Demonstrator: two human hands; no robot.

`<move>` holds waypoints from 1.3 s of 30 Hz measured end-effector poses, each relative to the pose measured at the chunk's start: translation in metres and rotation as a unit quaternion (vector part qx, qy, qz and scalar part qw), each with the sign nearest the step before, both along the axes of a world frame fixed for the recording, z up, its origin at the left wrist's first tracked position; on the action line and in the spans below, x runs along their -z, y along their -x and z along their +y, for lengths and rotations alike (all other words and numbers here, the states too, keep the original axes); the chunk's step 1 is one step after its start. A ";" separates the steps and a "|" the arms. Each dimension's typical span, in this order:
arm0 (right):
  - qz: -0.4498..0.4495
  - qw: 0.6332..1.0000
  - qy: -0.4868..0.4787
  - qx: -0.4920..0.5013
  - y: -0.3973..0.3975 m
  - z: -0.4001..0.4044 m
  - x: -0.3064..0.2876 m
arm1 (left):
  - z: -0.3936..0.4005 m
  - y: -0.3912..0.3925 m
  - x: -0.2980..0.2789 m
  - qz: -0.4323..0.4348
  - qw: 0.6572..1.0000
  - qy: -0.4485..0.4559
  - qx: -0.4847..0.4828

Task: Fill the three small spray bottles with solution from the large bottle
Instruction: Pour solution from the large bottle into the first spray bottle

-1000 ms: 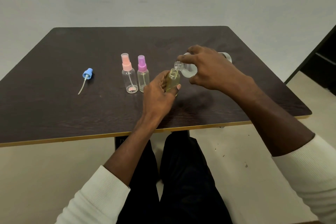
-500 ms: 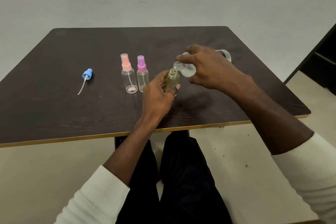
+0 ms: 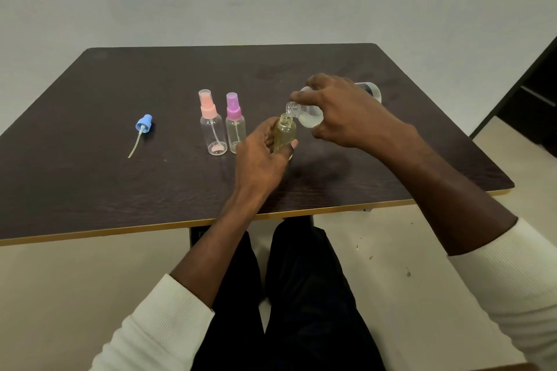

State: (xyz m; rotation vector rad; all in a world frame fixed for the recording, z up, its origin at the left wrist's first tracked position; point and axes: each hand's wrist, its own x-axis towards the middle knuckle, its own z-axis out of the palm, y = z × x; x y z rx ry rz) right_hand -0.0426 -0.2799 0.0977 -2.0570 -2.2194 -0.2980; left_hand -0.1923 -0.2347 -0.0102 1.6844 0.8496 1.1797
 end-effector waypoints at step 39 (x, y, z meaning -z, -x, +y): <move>-0.011 1.000 0.007 0.003 -0.001 0.003 0.000 | -0.001 0.000 -0.002 0.008 1.000 -0.009 -0.007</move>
